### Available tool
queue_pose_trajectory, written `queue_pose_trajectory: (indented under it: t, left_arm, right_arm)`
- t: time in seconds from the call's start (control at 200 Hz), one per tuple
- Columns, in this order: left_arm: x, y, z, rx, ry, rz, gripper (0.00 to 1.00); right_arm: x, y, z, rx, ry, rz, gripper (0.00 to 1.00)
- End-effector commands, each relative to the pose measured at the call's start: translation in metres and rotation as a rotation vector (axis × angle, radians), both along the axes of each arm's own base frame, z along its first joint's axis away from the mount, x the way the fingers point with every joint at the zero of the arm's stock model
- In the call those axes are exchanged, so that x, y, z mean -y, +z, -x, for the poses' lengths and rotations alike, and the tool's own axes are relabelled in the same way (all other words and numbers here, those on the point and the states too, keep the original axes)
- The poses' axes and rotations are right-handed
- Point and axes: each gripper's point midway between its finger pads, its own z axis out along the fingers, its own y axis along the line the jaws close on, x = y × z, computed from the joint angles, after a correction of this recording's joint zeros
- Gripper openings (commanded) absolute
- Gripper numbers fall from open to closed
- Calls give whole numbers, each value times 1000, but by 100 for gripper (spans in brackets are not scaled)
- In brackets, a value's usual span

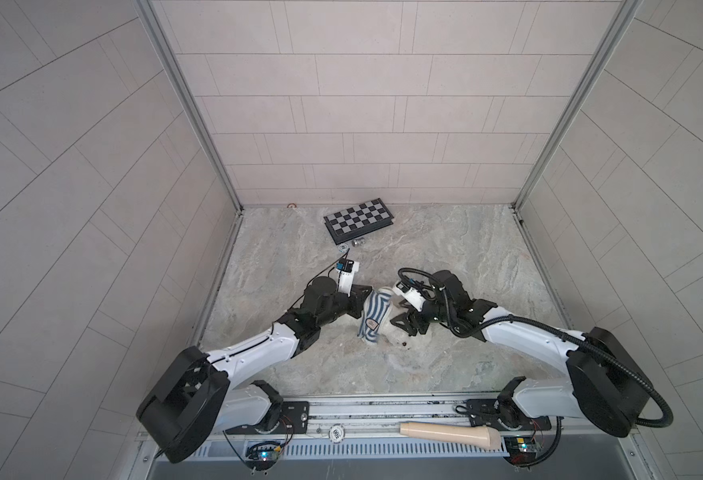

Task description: Dress the teddy bear

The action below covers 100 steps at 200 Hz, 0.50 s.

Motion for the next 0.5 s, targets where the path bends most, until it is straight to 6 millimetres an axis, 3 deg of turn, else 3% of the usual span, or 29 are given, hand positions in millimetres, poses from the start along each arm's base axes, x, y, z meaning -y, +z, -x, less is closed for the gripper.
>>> queue_pose_trajectory:
  t: [0.0, 0.115, 0.35, 0.496]
  left_arm:
    - [3, 14, 1, 52, -17, 12, 0]
    - [4, 17, 3, 56, -23, 18, 0]
    - [10, 24, 12, 46, -43, 16, 0]
    - [8, 28, 25, 42, -59, -1, 0]
  right_arm:
    - [0, -7, 1, -7, 15, 18, 67]
    - [1, -11, -4, -16, -9, 32, 56]
    - [-1, -10, -12, -31, -73, -5, 0]
    - [12, -16, -20, -81, -196, 15, 0]
